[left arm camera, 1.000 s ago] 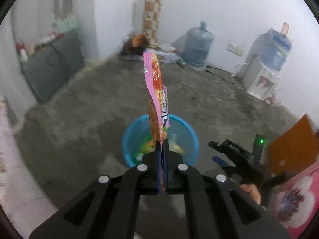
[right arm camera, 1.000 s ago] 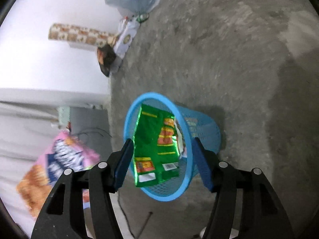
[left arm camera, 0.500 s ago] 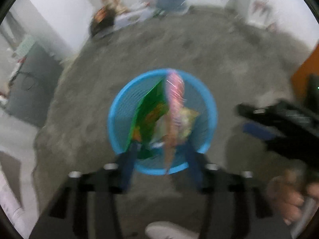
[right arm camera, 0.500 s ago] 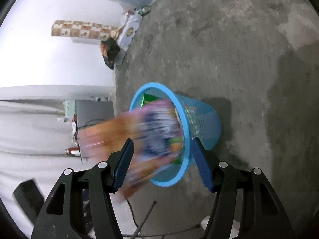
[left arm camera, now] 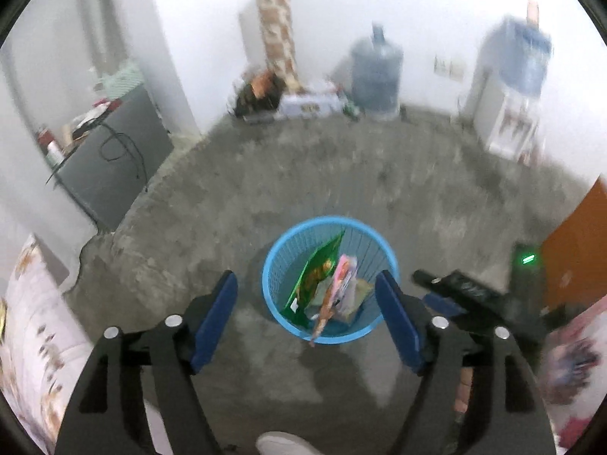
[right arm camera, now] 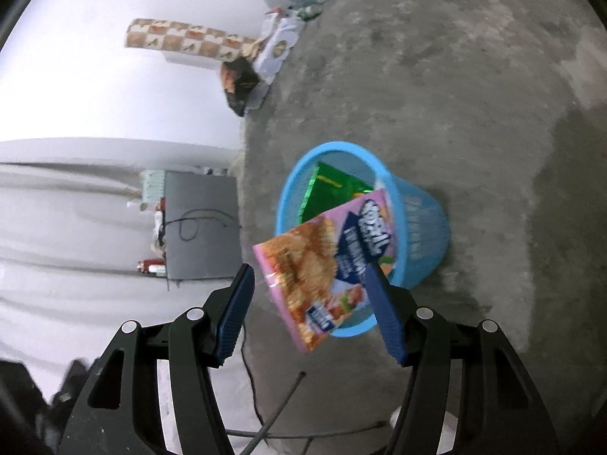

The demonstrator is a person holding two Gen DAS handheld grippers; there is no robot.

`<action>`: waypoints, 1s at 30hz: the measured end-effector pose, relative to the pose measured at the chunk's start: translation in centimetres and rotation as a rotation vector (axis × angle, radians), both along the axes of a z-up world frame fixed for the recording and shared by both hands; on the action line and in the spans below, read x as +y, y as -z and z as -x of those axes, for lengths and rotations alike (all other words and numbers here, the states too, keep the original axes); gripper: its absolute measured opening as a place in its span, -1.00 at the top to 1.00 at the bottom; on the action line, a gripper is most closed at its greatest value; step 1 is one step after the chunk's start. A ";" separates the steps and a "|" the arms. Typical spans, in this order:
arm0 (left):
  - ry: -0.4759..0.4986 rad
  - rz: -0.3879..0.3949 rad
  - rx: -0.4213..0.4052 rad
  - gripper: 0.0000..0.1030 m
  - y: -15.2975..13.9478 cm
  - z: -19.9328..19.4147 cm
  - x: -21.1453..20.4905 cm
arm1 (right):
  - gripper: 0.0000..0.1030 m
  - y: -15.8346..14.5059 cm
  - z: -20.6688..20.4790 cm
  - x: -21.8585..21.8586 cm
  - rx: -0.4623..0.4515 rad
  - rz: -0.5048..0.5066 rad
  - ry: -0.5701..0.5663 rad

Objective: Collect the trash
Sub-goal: 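Move both open tools back to the table toward the plastic tray and red packet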

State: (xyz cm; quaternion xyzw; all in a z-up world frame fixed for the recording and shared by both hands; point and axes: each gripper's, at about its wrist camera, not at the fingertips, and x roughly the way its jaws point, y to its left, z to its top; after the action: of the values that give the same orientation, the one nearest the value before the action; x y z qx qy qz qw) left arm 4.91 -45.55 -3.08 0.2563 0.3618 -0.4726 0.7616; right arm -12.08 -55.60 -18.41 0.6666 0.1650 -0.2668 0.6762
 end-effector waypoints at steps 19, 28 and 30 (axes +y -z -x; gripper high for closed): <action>-0.772 0.326 -0.165 -0.75 -14.8 -6.5 42.4 | -0.40 -15.2 -10.7 10.6 -0.061 0.408 -0.513; -0.940 0.367 -0.059 -0.75 -10.2 -7.0 51.4 | -0.46 -20.6 -15.9 20.7 -0.084 0.537 -0.858; -0.949 0.346 -0.057 -0.76 -8.9 -7.4 51.6 | -0.47 -21.1 -17.2 22.7 -0.072 0.547 -0.928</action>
State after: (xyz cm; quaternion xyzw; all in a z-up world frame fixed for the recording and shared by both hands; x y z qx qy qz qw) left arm 12.27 6.02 5.85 -0.0535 0.3340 -0.1204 0.9333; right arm 5.11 -32.90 2.65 0.3322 0.3434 0.0495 0.8771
